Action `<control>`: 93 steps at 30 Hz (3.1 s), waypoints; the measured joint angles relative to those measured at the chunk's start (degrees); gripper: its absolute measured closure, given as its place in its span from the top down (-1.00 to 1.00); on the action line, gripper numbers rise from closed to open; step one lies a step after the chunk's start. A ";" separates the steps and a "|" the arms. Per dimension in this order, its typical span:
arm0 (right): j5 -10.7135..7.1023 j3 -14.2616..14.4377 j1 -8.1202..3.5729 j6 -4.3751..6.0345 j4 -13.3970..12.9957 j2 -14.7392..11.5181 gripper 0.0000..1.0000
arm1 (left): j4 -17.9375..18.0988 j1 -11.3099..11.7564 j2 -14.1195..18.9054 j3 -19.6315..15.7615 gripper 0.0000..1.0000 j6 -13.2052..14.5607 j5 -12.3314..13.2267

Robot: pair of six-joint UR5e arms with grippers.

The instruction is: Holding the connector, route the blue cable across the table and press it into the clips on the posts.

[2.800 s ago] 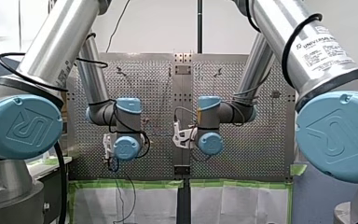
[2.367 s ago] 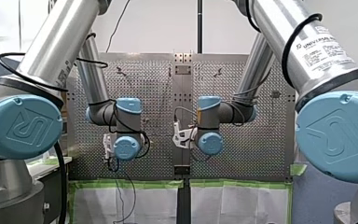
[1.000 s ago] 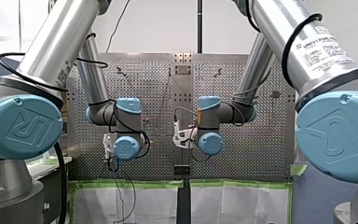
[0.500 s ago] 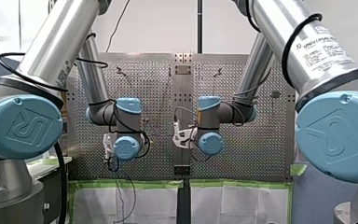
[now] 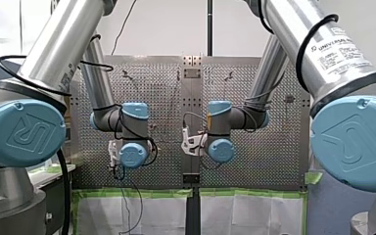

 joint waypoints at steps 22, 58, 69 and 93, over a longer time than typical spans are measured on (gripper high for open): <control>0.00 0.00 0.00 0.00 0.00 0.00 -1.00 | 0.00 0.00 0.00 0.00 -1.00 0.00 0.00; 0.00 0.00 0.59 -0.07 1.19 1.40 -1.00 | -0.17 -0.08 0.00 0.00 -1.00 0.17 0.00; 0.00 0.00 0.70 -0.09 1.67 4.17 -1.00 | -0.17 -0.09 0.00 0.00 -1.00 0.18 0.00; 0.00 -0.01 0.70 -0.09 1.67 4.22 -1.00 | -5.06 3.15 -5.49 0.35 -1.00 2.55 1.67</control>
